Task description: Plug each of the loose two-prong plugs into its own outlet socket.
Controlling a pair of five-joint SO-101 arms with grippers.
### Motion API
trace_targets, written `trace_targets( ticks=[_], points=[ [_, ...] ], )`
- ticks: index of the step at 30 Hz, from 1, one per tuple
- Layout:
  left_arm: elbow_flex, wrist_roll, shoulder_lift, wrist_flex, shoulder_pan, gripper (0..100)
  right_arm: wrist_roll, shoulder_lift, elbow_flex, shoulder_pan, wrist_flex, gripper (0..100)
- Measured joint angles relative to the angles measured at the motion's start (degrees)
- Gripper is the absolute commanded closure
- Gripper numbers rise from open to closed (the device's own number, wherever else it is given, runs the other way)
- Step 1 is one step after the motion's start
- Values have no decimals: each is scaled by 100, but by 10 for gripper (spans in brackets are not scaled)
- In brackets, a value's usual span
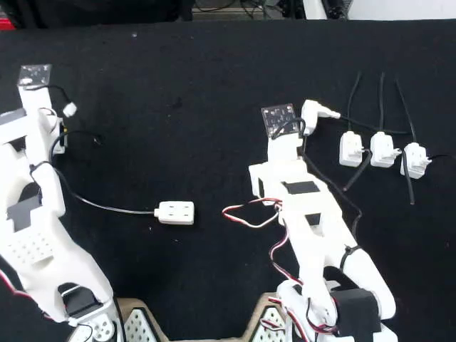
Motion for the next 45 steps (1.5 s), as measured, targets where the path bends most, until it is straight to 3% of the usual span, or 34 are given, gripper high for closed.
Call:
trace_targets(
  ticks=[4,11,17,23,32,37,41,45],
  points=[
    [0,299,-642,782,97,970,0,0,0,0,0,776],
    [0,870,-1758,2374,905,970,0,-18,0,0,0,776],
    [413,1266,-2611,2936,1688,970,0,-53,0,0,70,776],
    [1547,1714,-3648,2892,2866,970,9,-475,-246,44,1275,776],
    [2910,1837,-4290,1829,4853,958,396,-1864,-273,747,3130,776],
    [3402,2075,-4290,1029,5855,765,422,-2734,26,905,3437,776],
    [3429,2752,-4325,914,6057,745,413,-3323,563,905,3429,776],
    [3385,2910,-4343,897,5468,754,404,-3789,932,905,3253,775]
  ],
)
